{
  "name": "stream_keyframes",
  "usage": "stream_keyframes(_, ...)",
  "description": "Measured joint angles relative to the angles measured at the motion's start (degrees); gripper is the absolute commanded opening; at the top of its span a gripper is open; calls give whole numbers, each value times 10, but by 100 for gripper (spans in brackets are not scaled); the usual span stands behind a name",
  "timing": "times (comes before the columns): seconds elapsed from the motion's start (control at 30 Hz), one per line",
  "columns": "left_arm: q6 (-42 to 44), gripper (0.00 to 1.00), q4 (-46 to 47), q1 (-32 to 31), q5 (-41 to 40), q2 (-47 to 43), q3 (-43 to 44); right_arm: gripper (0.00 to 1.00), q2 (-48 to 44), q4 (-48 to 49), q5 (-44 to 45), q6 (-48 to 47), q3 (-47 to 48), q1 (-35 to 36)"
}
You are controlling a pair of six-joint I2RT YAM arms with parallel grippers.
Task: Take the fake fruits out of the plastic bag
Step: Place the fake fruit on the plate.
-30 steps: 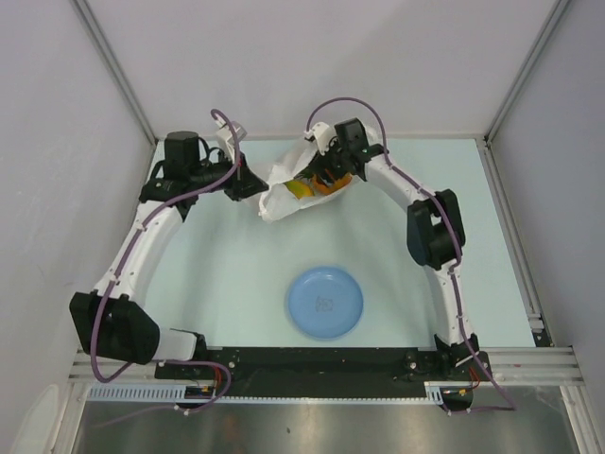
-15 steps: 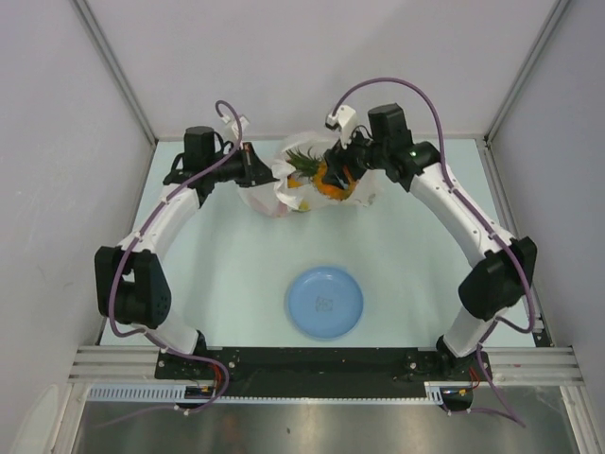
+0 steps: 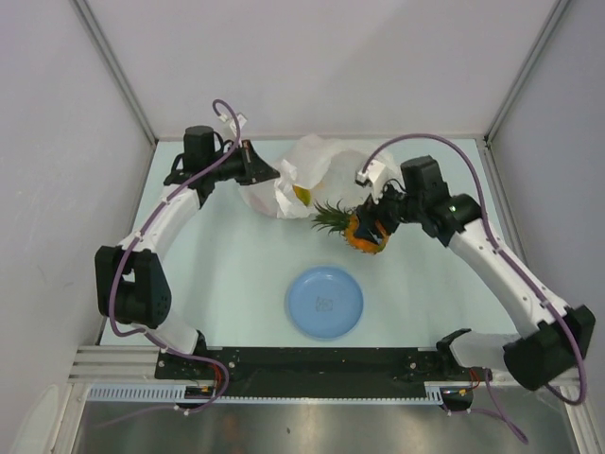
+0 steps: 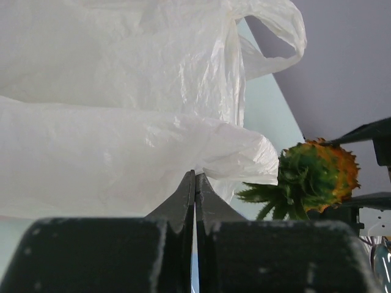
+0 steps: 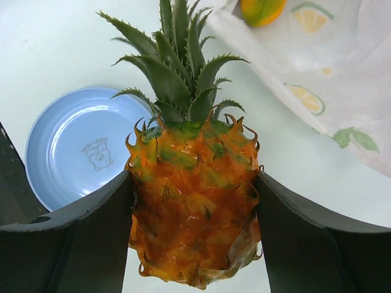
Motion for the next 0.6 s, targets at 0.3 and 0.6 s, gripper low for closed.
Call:
stream_keyframes(0.3, 6, 0, -5, 0, -11, 0, 0, 33, -186, 104, -16, -120, -271, 48)
stream_keyframes(0.6, 66, 69, -74, 3, -26, -5, 9, 32, -87, 230, -28, -115, -280, 73)
